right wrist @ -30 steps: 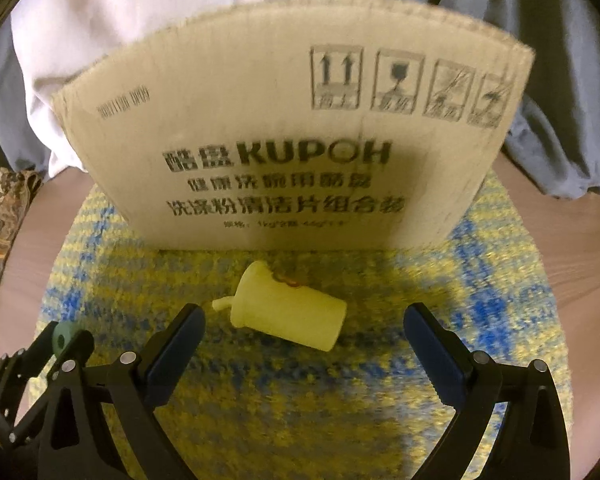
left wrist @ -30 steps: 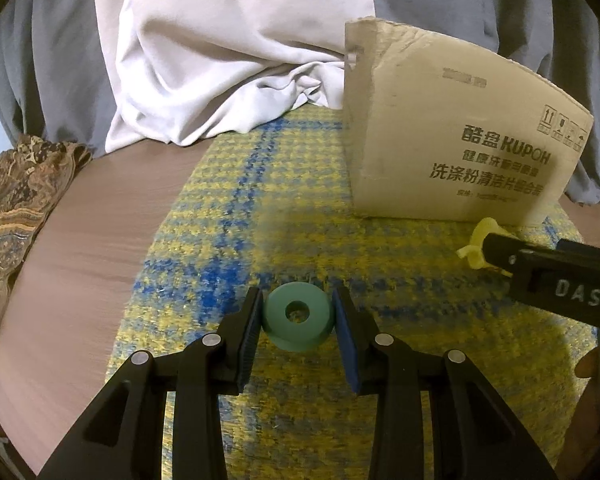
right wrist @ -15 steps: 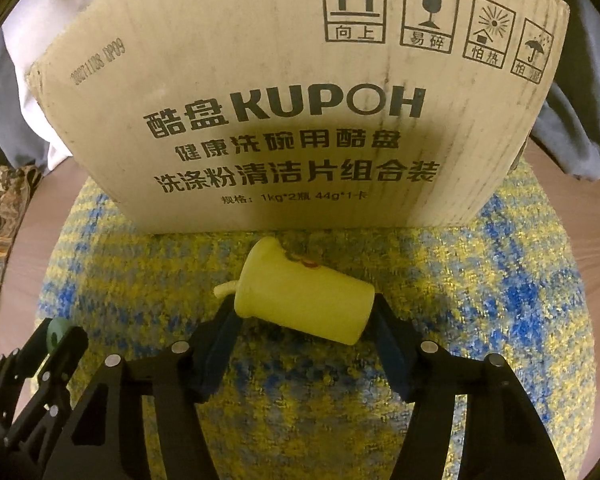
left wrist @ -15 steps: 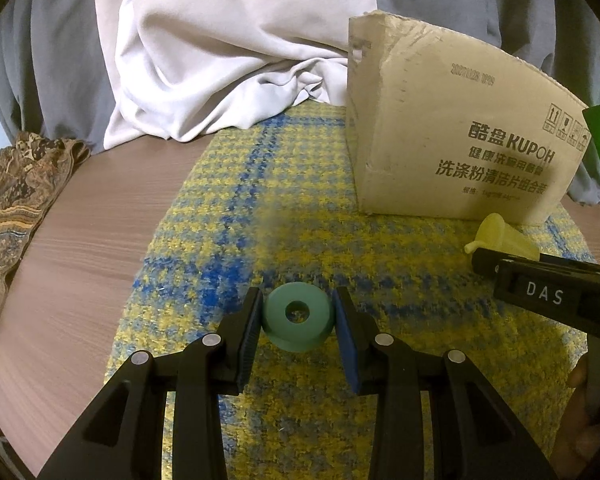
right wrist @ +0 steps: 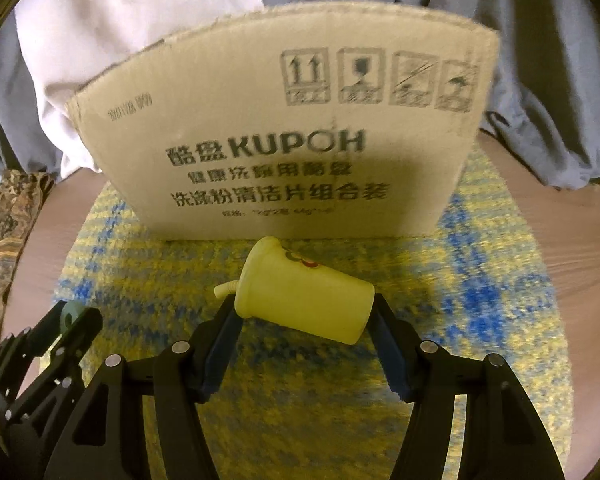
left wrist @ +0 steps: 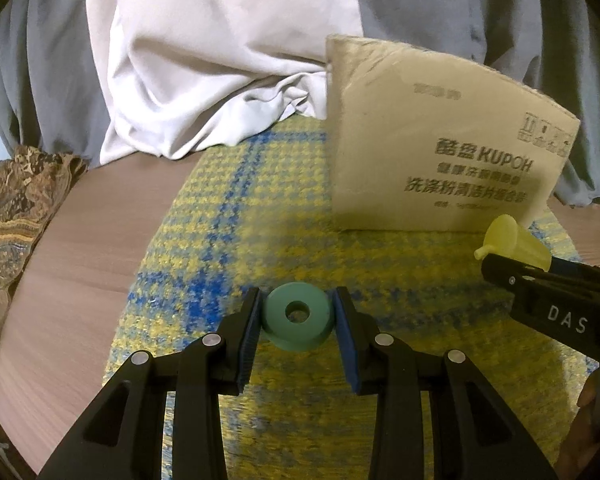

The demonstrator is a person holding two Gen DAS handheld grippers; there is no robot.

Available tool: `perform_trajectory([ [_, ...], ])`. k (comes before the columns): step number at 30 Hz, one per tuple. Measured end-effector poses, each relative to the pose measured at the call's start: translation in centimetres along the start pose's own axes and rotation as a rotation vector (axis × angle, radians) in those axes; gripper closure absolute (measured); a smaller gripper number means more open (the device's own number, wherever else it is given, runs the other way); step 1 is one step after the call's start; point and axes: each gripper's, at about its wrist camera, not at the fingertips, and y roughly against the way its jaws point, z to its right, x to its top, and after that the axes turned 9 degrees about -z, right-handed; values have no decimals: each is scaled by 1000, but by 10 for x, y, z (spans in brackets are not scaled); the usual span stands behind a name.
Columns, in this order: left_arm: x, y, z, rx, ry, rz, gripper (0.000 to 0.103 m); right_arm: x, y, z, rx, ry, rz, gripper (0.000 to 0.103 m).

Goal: Organize objects
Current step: 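Carry the teal ring with the left tool while the right tool carries the yellow cup to the box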

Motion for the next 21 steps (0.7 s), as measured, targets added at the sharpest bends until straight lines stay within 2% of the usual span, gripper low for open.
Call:
perform_trajectory([
  [4,3,9,11,-14,-12,16,68,-2,16,15,-7,1,31,40],
  [21,32,53,37,-21,-47,106,68,17,73,23,-22,3,162,40],
])
